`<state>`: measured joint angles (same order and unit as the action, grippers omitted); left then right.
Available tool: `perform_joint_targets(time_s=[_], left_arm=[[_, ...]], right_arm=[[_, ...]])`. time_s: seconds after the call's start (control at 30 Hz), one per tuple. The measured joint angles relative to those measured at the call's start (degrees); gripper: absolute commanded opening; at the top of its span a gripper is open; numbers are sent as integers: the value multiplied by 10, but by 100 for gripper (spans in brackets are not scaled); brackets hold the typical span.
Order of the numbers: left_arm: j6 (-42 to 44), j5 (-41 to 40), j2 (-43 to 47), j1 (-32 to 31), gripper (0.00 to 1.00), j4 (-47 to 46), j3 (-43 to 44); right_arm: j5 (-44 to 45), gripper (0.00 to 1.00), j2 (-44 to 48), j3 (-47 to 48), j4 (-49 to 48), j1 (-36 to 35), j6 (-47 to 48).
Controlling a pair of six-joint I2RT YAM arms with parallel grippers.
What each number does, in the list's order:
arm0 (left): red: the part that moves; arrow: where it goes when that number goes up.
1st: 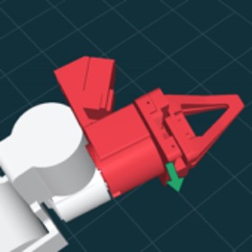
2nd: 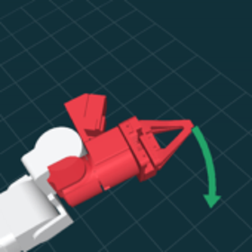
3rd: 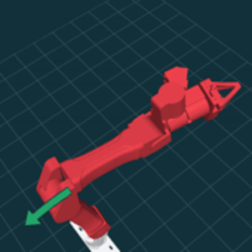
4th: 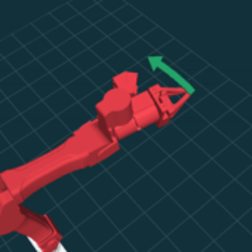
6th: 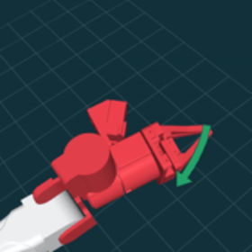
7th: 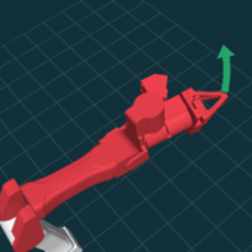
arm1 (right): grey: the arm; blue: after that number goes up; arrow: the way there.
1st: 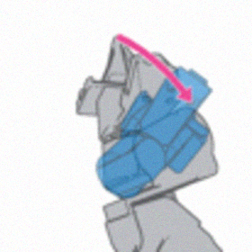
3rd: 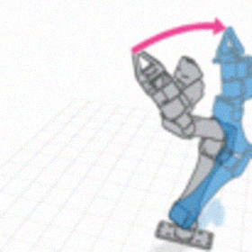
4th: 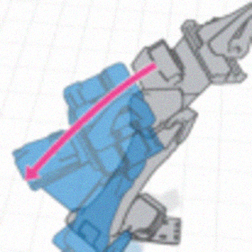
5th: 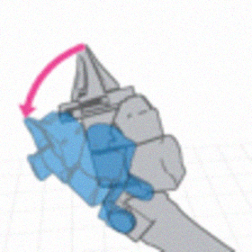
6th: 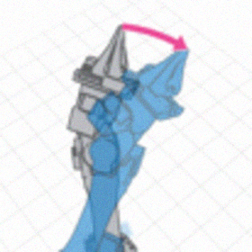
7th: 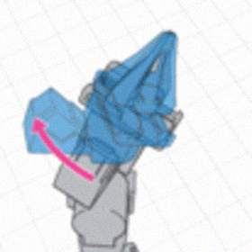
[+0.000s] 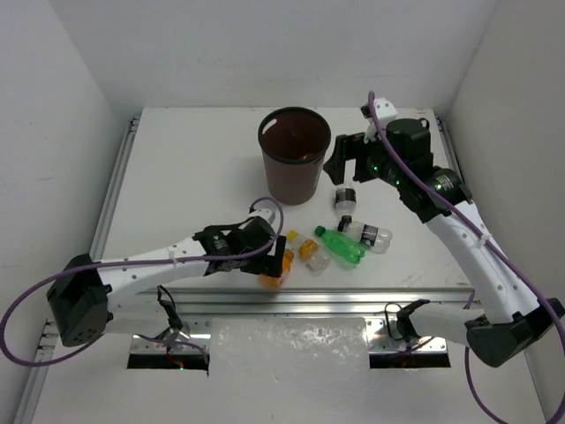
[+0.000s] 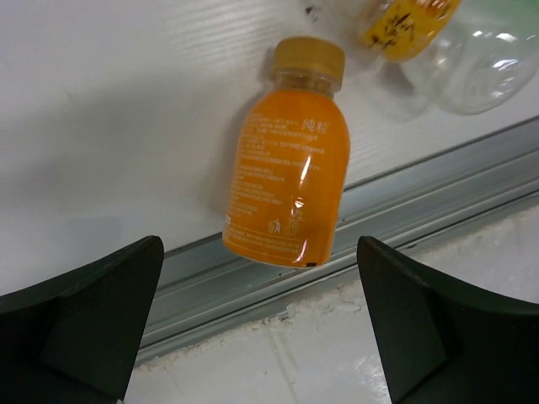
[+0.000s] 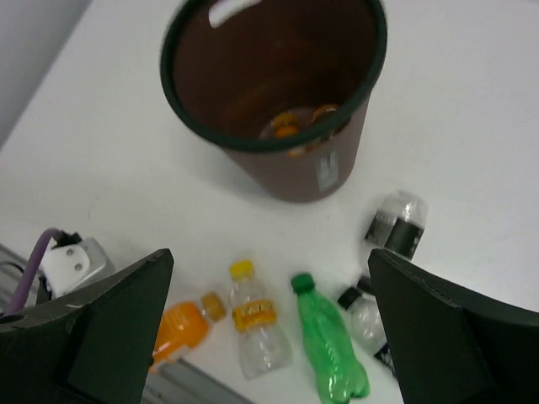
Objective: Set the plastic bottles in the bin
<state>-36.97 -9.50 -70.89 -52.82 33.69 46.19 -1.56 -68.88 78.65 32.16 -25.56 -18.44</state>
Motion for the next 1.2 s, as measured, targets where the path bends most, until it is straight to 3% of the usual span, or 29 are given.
perform_joint_targets(time_s=[0.17, 0.33, 0.37, 0.47, 0.6, 0.63, 0.9, 1.2], left_arm=[[-10, -20, -75, -28, 91, 0, 0], [-24, -33, -115, -58, 68, -3, -3], [-27, -34, -118, -59, 58, -7, -6], [-35, -47, -120, -61, 55, -20, -26], [-38, -62, -120, -61, 60, -31, -48], [-38, -65, -120, -61, 67, -31, -49], [-54, -94, -96, -64, 91, 12, -27], [-99, -151, 29, -65, 99, 42, 64]], right_arm=[[-19, 99, 28, -69, 11, 0, -9], [-23, 99, 60, -90, 6, 0, -11], [-24, 99, 64, -94, 2, 0, -11], [-33, 99, 72, -108, -10, 0, -13], [-46, 99, 71, -130, -22, 0, -16], [-49, 99, 71, -133, -23, 0, -17], [-66, 99, 71, -145, -34, 0, -21], [-67, 99, 73, -151, -37, 0, -23]])
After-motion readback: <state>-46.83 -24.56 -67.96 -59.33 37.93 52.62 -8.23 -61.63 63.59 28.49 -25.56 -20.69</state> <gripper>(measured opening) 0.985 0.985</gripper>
